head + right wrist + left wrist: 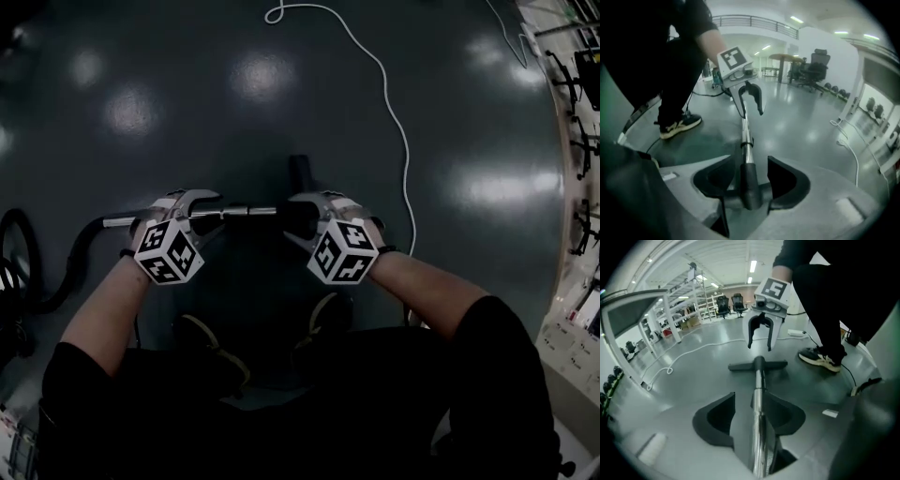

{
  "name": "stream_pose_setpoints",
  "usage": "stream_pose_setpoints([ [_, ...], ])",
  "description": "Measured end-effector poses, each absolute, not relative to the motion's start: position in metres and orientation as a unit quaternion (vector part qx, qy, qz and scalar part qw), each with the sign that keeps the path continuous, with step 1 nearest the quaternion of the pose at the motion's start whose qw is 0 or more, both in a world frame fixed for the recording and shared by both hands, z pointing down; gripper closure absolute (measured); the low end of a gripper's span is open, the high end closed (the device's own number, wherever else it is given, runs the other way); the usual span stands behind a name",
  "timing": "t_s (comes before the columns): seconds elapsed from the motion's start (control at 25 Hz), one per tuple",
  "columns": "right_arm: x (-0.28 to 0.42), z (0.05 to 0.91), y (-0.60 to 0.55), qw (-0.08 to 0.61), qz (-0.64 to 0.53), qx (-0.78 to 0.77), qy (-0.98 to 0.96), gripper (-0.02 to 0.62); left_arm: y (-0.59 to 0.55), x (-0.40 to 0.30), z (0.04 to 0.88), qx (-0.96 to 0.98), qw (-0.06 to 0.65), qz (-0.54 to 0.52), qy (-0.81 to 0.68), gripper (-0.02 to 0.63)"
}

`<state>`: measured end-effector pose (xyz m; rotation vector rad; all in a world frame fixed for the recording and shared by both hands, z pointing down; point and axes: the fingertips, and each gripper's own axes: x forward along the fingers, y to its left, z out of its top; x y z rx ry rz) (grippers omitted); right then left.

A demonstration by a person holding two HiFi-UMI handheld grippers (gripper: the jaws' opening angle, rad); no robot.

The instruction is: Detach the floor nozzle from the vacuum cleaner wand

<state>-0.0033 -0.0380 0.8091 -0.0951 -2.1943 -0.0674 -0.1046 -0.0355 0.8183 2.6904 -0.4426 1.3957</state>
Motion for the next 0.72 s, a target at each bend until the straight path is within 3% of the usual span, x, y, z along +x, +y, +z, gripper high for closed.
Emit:
stream_pose_setpoints([
  [0.48, 0.0, 0.896, -0.018, 0.556, -0.152, -0.097, -0.812, 0.367, -0.014, -0.122, 0.903, 0.813, 0.004, 0.577, -0.081, 0.354],
  [0.72, 0.0, 0.918, -0.023, 0.581, -0.153, -0.088, -0.794, 0.367, 0.002, -0.132, 0.933, 0.776, 0.012, 0.628, -0.06, 0.381],
])
